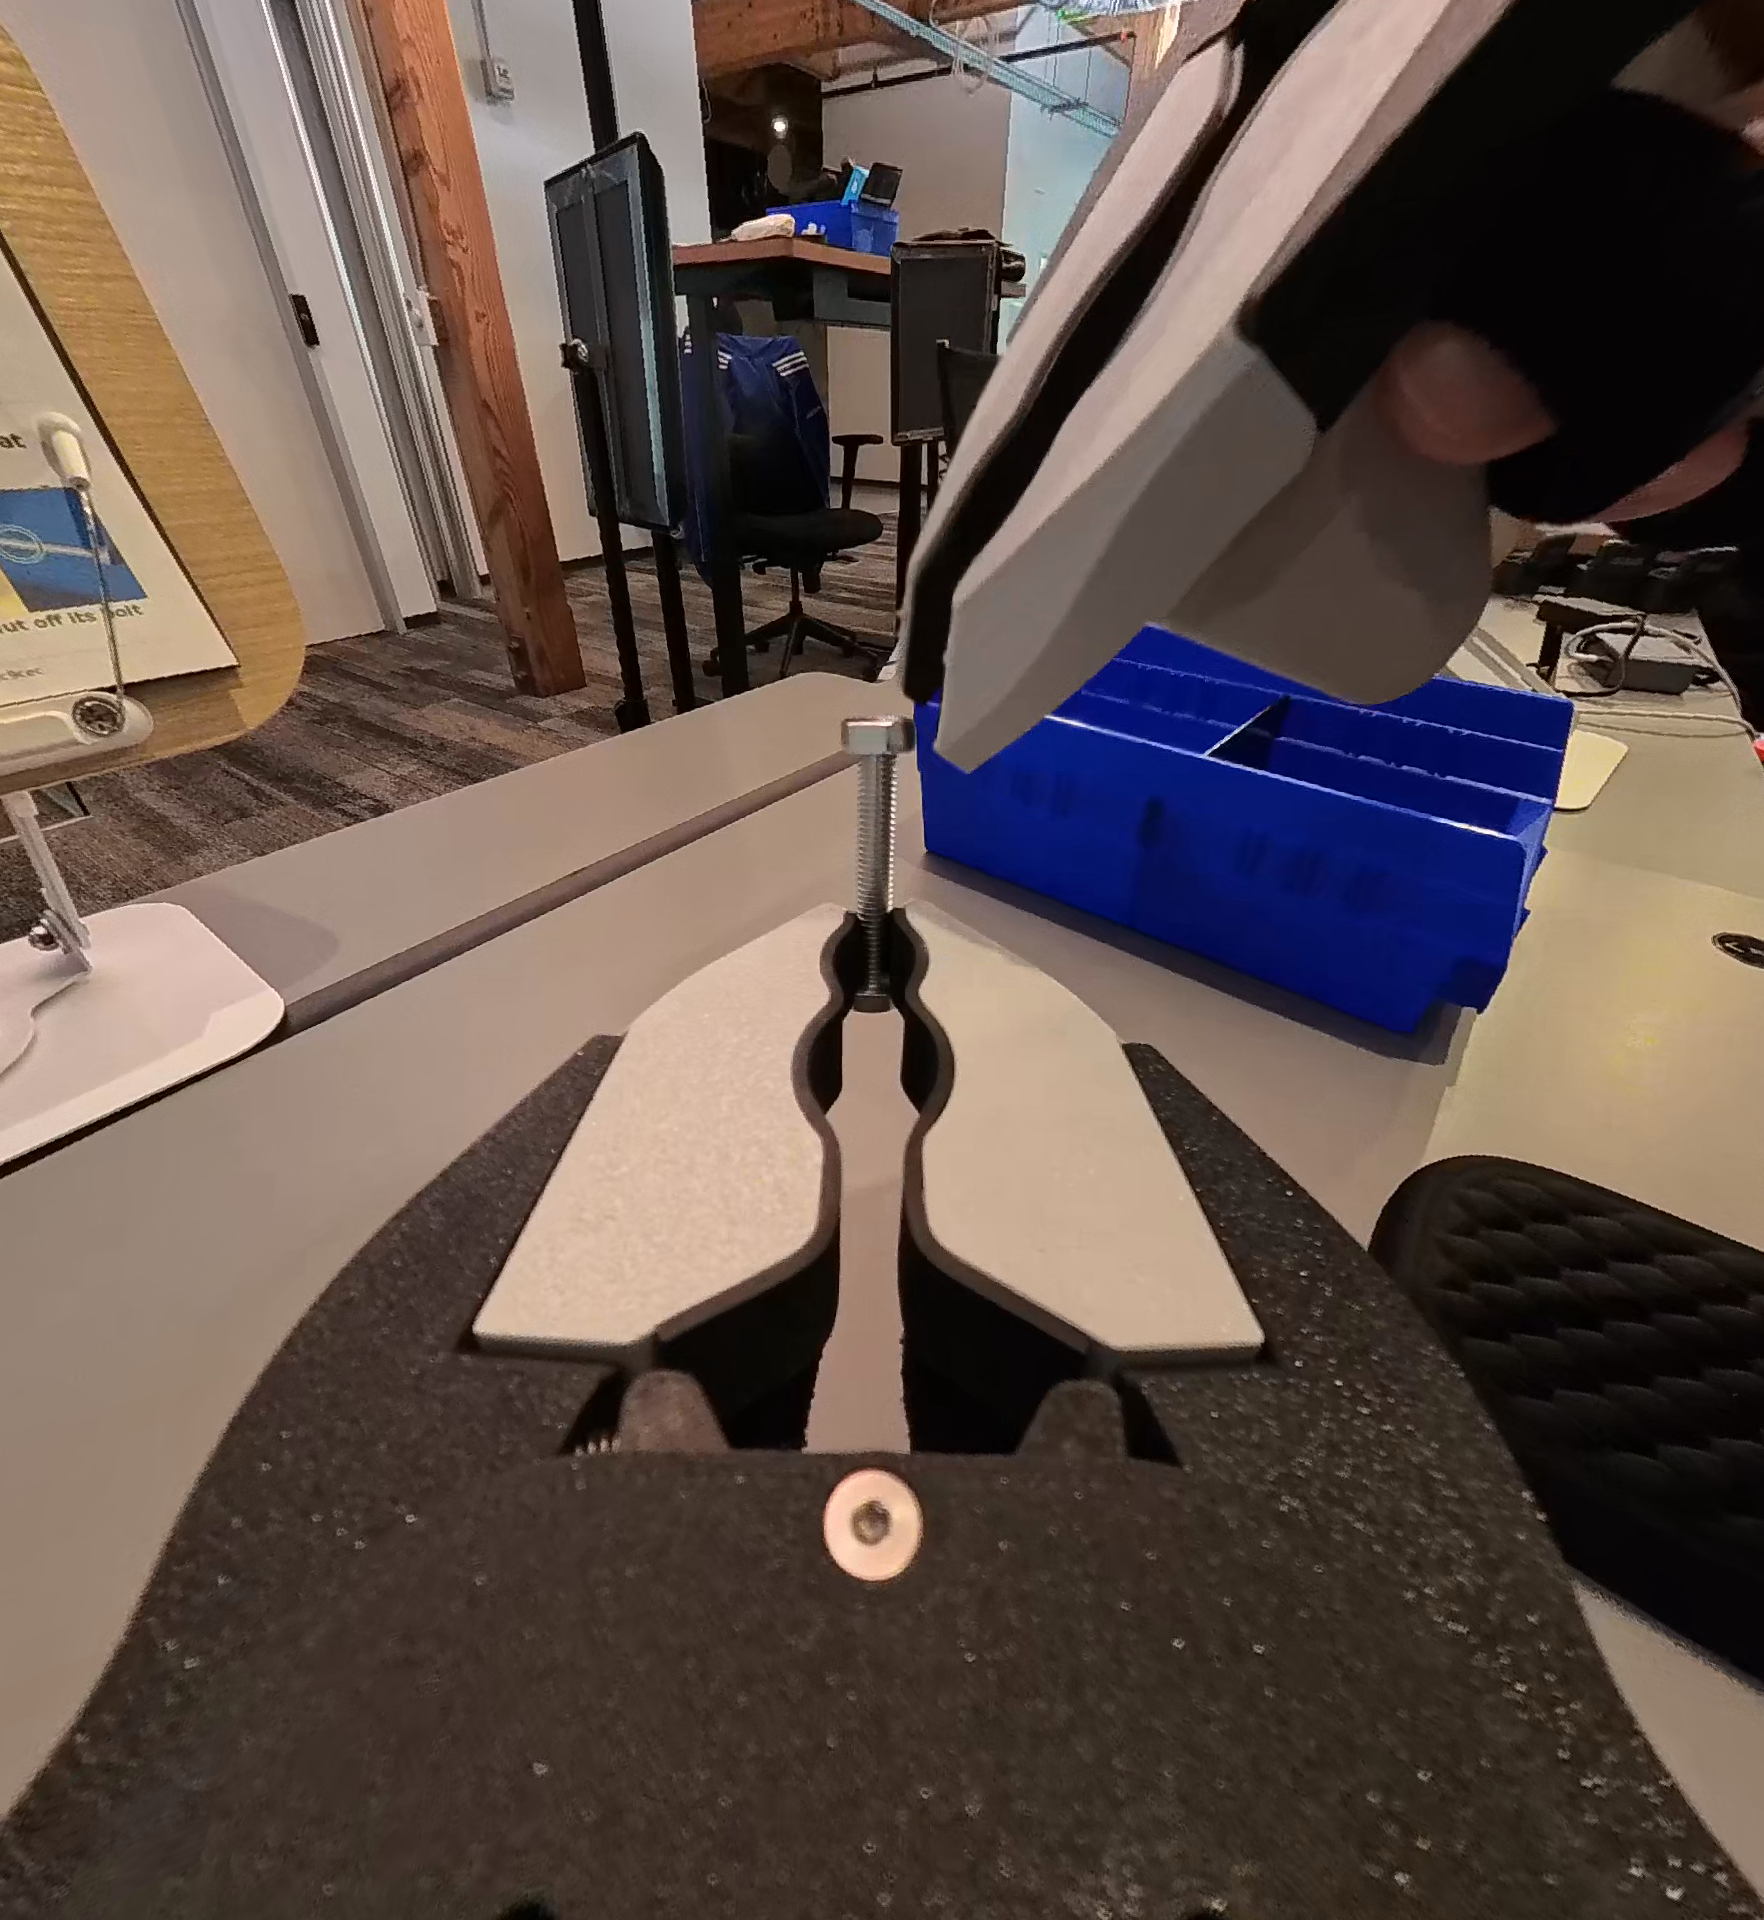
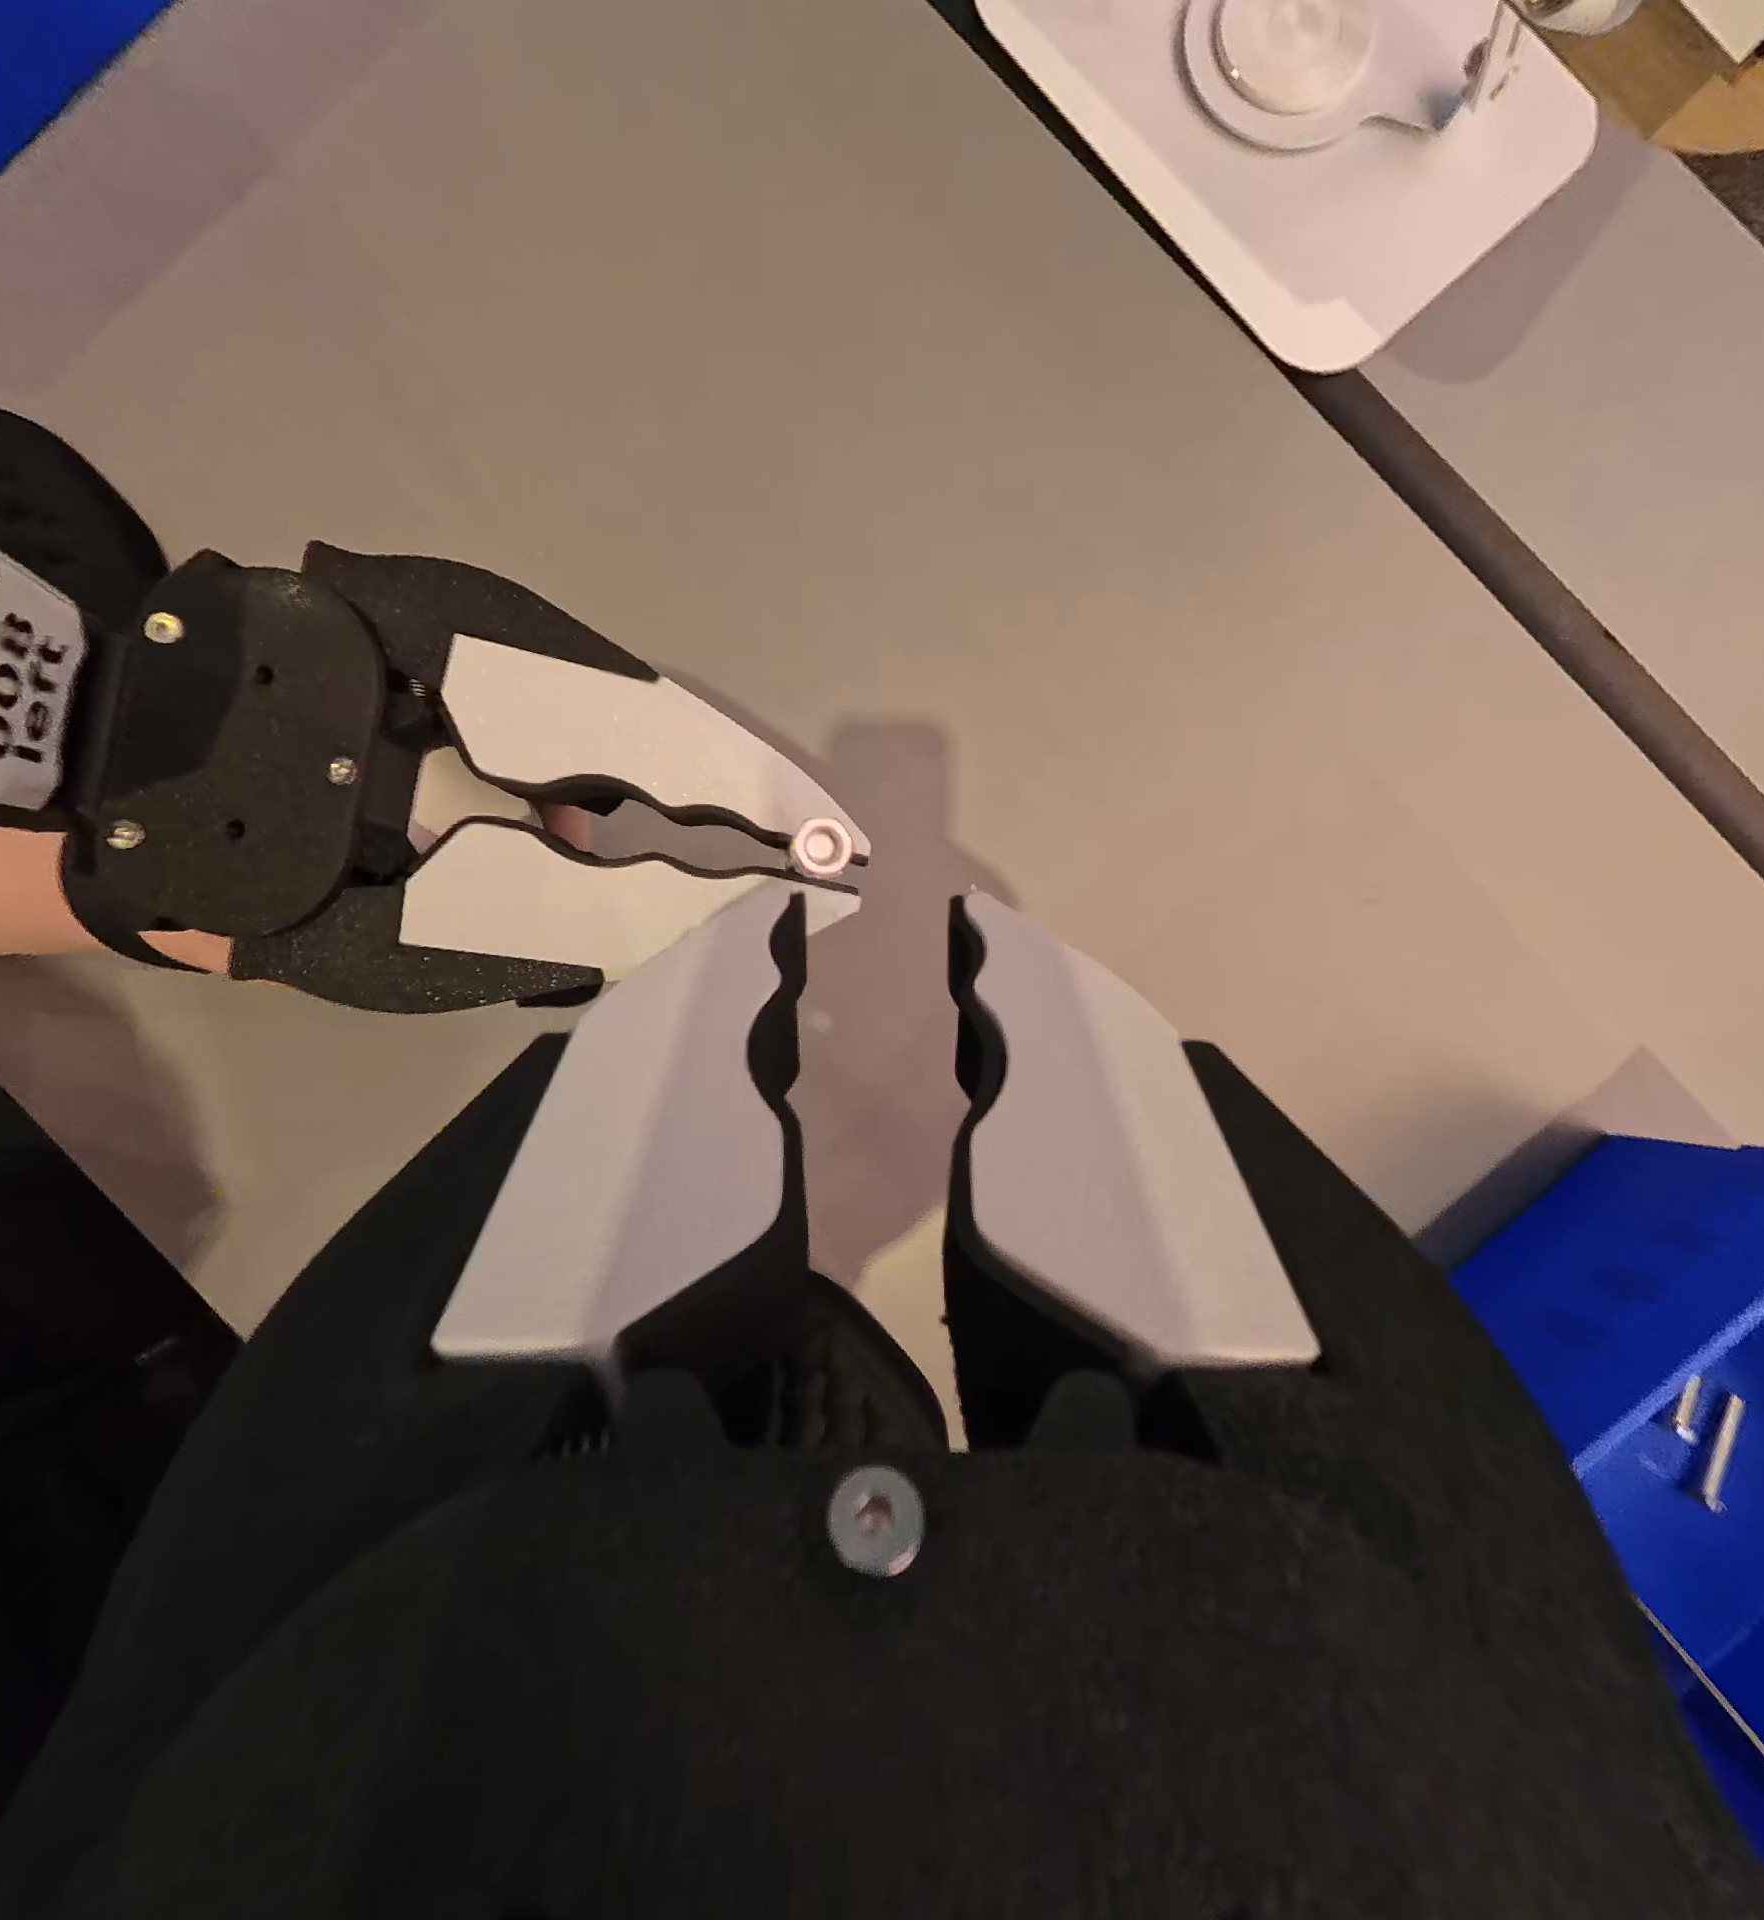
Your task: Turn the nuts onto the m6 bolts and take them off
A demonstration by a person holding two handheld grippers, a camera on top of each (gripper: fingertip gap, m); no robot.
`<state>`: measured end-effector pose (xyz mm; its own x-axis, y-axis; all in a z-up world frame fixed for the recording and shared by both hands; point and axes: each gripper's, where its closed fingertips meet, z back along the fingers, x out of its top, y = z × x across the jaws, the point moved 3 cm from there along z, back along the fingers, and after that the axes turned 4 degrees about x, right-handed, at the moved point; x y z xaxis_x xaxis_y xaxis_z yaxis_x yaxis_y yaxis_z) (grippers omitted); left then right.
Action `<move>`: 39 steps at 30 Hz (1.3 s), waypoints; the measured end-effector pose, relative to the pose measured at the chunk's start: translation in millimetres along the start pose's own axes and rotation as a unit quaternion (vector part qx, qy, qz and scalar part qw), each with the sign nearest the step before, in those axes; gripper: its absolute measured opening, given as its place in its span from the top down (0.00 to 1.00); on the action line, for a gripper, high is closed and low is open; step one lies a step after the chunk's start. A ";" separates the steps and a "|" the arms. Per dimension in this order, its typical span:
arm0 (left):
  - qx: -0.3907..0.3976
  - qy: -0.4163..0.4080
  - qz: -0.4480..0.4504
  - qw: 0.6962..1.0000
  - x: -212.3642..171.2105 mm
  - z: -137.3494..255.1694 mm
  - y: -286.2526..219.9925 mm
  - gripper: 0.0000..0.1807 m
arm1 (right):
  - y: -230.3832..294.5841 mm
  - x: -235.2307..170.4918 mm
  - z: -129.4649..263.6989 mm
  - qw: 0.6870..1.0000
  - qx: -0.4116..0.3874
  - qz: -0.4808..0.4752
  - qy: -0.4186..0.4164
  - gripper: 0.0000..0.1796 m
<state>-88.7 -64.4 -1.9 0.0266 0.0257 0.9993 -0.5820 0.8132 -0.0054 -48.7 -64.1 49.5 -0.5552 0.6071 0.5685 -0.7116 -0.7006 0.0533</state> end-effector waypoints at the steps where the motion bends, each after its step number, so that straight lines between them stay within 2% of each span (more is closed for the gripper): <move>1: 0.000 0.000 0.000 1.000 0.0 0.0 -0.3 0.97 | 1.6 1.6 0.8 1.000 0.011 0.001 -0.008 0.86; 18: 0.000 0.001 -0.003 1.000 -0.5 -0.2 -1.9 0.97 | -1.4 4.3 -9.1 0.999 0.029 -0.027 -0.006 0.83; 25: 0.000 -0.001 -0.001 1.000 0.7 0.3 -1.4 0.97 | 7.0 6.9 -8.9 0.999 0.051 -0.011 -0.008 0.94; 34: -0.005 -0.006 0.002 1.000 3.3 1.4 -1.3 0.97 | 9.5 9.0 -6.3 0.999 0.052 0.009 -0.012 0.94; 39: -0.073 -0.012 0.044 0.996 7.9 2.2 -8.7 0.97 | 12.0 6.6 0.7 0.995 0.085 0.055 -0.025 0.94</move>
<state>-85.2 -72.6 6.2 -0.0396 0.0873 0.9954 -0.4574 0.8841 -0.0957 -60.6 -68.8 54.4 -0.6004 0.5062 0.6190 -0.5621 -0.8178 0.1235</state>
